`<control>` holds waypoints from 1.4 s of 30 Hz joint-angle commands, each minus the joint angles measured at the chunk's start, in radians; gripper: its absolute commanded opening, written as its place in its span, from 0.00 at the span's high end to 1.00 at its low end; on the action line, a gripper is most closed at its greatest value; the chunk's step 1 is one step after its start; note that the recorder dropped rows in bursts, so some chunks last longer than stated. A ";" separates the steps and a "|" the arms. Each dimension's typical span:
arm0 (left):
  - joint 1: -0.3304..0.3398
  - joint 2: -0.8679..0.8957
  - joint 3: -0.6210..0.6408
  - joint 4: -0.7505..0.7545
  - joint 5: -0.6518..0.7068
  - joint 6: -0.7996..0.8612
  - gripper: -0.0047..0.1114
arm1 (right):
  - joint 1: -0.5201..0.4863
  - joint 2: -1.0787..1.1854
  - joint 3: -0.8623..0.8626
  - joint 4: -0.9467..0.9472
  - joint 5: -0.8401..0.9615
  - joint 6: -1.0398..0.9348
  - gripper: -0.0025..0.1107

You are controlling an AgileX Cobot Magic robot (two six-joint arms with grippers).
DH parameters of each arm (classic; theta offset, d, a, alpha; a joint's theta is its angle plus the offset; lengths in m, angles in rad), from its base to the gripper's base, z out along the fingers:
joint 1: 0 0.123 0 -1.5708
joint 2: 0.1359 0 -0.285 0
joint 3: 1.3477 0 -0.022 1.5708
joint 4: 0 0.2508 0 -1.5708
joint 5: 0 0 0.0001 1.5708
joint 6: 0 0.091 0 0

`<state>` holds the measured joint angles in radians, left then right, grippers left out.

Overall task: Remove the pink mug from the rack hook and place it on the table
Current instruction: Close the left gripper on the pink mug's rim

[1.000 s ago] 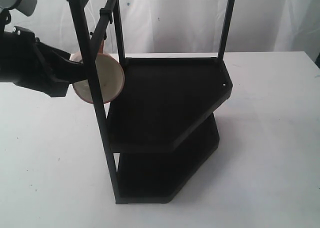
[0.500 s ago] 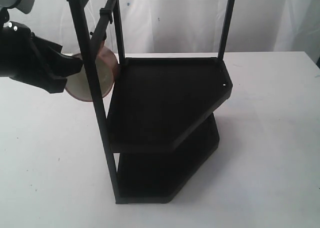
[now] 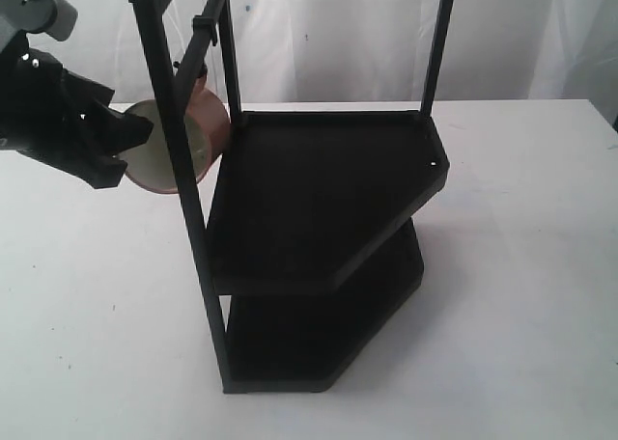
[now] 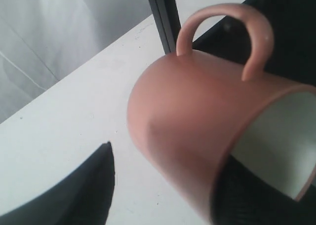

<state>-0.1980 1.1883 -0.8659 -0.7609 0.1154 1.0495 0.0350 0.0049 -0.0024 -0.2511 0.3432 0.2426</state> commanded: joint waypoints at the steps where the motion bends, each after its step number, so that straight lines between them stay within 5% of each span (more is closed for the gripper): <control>1: -0.005 0.001 -0.002 -0.008 0.013 -0.004 0.50 | 0.005 -0.005 0.002 -0.009 -0.001 -0.003 0.98; 15: -0.005 -0.001 -0.002 -0.015 0.044 -0.004 0.96 | 0.005 -0.005 0.002 -0.009 -0.001 -0.003 0.98; 42: -0.005 -0.003 -0.002 -0.019 0.006 -0.085 0.96 | 0.005 -0.005 0.002 -0.009 -0.001 -0.003 0.98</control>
<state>-0.1980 1.1883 -0.8659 -0.7607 0.1190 0.9946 0.0350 0.0049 -0.0024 -0.2511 0.3432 0.2426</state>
